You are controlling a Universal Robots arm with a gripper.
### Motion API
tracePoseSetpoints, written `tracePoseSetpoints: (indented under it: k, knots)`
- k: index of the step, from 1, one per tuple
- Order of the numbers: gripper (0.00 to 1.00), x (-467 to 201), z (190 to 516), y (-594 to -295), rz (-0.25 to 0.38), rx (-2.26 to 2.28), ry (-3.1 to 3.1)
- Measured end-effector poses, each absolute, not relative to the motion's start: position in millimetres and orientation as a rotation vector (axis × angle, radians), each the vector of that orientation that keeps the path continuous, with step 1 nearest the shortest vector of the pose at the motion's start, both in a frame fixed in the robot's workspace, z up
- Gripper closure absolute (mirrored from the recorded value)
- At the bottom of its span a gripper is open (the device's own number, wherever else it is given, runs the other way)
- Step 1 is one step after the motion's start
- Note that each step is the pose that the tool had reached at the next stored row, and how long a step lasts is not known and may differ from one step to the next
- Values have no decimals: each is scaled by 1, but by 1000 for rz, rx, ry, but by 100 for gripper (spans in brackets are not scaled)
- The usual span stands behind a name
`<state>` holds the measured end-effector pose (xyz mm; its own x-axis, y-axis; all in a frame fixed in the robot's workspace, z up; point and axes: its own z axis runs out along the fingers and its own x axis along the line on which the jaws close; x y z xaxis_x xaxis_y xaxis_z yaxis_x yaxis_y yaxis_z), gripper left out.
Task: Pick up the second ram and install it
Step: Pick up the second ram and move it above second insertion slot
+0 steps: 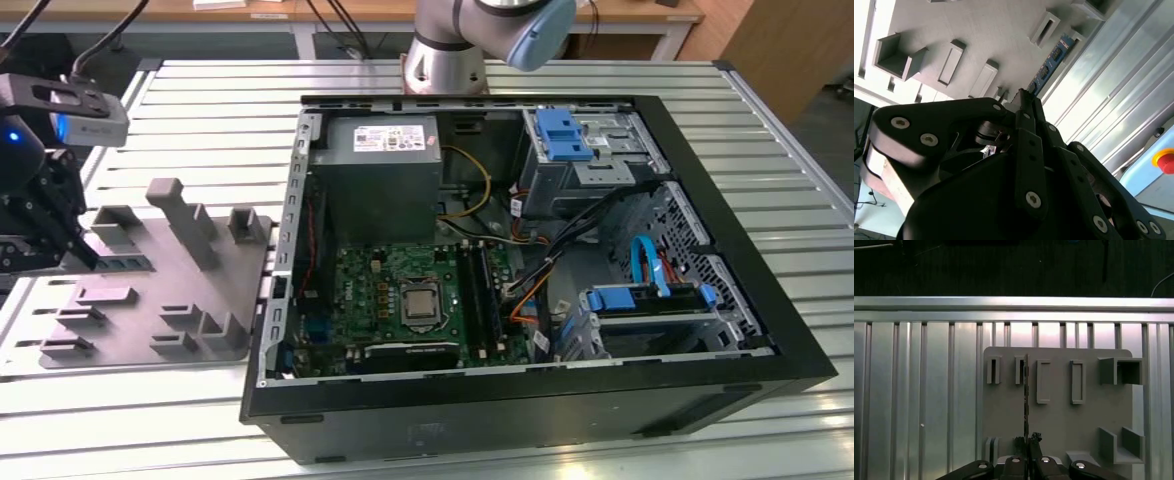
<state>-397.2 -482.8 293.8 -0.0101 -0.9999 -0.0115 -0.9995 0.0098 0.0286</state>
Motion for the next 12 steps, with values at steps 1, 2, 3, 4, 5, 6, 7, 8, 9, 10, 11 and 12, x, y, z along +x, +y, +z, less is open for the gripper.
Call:
tracePoseSetpoints:
  k: [1,2,3,4,5,6,7,8,9,10,11,12]
  knots:
    - [86,-397,297,-483,-45,2202,-2224]
    - [86,-397,301,-483,-45,2202,-2224]
    - [86,-397,305,-483,-45,2202,-2224]
    - [86,-397,310,-483,-45,2202,-2224]
    - [86,-397,314,-483,-45,2202,-2224]
    - [86,-397,319,-483,-45,2202,-2224]
    - [86,-397,323,-483,-45,2202,-2224]
    - [86,-397,327,-483,-45,2202,-2224]
    - [86,-397,331,-483,-45,2202,-2224]
    - [86,-397,335,-483,-45,2202,-2224]
    - [86,-397,339,-483,-45,2202,-2224]
    - [86,-397,343,-483,-45,2202,-2224]
